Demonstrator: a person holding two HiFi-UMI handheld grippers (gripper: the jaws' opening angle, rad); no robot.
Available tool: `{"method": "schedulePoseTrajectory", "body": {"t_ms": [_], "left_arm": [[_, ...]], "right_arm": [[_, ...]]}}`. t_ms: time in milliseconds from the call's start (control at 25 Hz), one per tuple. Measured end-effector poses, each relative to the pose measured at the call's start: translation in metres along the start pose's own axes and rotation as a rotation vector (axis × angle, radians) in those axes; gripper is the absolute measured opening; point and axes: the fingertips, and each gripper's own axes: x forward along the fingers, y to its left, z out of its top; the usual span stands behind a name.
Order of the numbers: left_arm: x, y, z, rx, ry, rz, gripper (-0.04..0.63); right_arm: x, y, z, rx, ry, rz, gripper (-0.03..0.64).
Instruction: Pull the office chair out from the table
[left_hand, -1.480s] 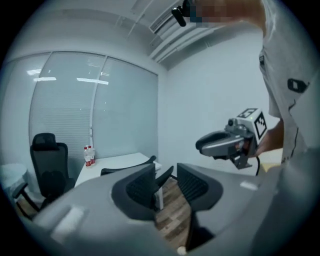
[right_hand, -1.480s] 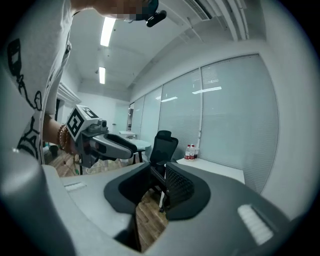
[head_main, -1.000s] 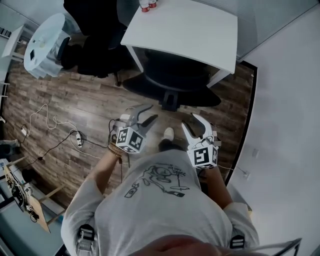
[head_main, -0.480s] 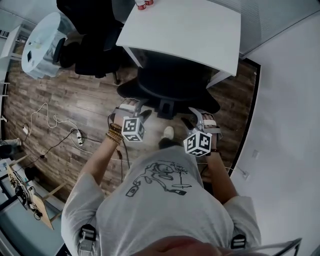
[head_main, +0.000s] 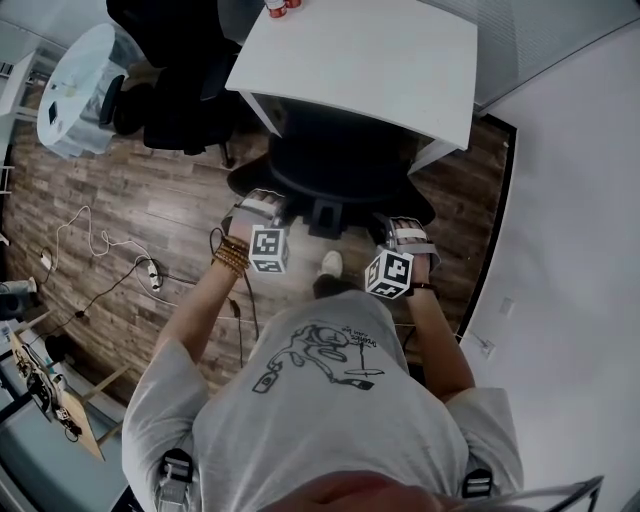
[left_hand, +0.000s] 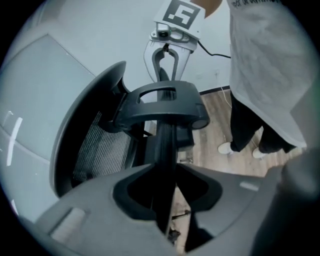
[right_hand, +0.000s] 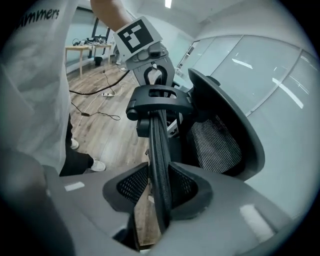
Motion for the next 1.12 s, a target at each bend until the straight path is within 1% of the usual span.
{"method": "schedulePoseTrajectory", "body": {"t_ms": [80, 240, 400, 520, 800, 1120], "left_arm": [[0.001, -0.003, -0.002, -0.009, 0.009, 0.005, 0.115], [-0.003, -0.006, -0.002, -0.002, 0.034, 0.031, 0.112], [-0.010, -0.014, -0.004, -0.009, 0.034, 0.027, 0.112], [-0.017, -0.022, -0.010, -0.001, 0.046, 0.025, 0.113], [-0.035, -0.047, -0.019, 0.023, 0.047, 0.014, 0.114], [-0.045, -0.069, -0.020, 0.035, 0.038, 0.021, 0.112]], "right_arm": [[0.000, 0.001, 0.000, 0.007, 0.001, 0.002, 0.115], [-0.002, 0.010, 0.000, 0.011, 0.010, 0.002, 0.110], [-0.007, 0.019, 0.007, 0.016, 0.014, 0.002, 0.110], [-0.011, 0.031, 0.016, 0.012, 0.017, 0.002, 0.106], [-0.023, 0.063, 0.034, 0.008, 0.021, -0.012, 0.103], [-0.030, 0.086, 0.040, 0.032, 0.040, -0.016, 0.101]]}}
